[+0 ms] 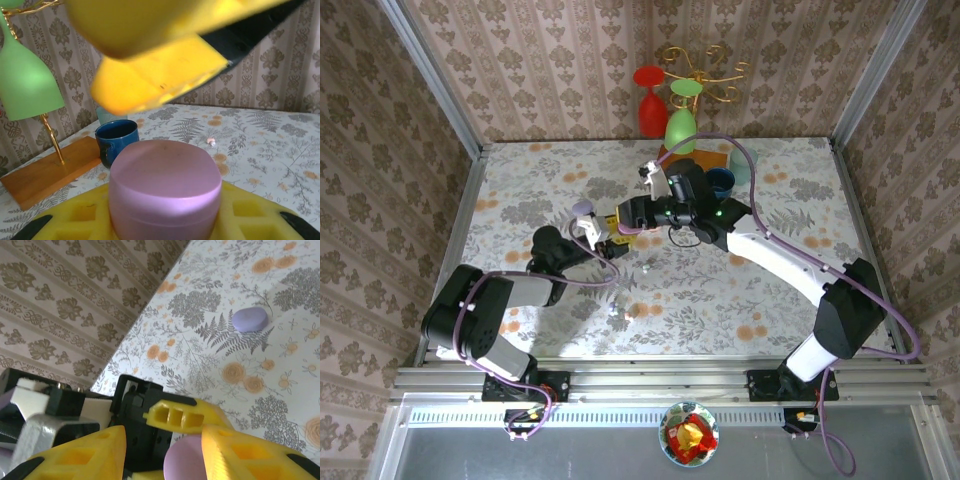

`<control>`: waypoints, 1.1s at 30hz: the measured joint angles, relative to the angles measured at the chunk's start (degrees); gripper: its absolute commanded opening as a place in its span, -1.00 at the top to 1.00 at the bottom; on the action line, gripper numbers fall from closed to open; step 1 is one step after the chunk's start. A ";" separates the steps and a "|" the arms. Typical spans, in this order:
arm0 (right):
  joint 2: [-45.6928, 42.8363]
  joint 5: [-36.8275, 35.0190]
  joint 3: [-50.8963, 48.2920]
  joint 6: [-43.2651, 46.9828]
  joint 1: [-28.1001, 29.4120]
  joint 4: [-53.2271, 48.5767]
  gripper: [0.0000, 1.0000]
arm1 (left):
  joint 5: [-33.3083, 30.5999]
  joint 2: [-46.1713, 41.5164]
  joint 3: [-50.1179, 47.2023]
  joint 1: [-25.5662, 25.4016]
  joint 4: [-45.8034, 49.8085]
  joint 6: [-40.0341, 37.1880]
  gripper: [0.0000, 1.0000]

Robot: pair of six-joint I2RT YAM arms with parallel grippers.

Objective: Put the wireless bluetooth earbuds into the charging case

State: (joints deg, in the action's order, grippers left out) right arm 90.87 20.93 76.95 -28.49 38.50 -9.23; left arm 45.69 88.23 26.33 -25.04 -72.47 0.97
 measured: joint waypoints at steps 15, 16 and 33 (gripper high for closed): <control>-11.32 0.90 -16.17 -15.58 -5.18 14.82 -0.35 | -3.54 -1.81 1.33 -0.11 -0.07 6.36 0.44; -11.67 1.70 -17.97 -17.90 -6.12 16.87 -0.36 | -3.56 -2.12 1.44 -0.15 -0.02 6.43 0.44; -2.29 15.82 -21.20 -40.35 -8.28 39.34 0.41 | -3.61 -2.49 4.22 -2.97 -0.68 6.99 0.43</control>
State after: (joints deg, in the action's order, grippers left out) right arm 88.58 36.75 55.75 -68.84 30.22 30.11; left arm 42.09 85.73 30.55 -28.01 -73.14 7.97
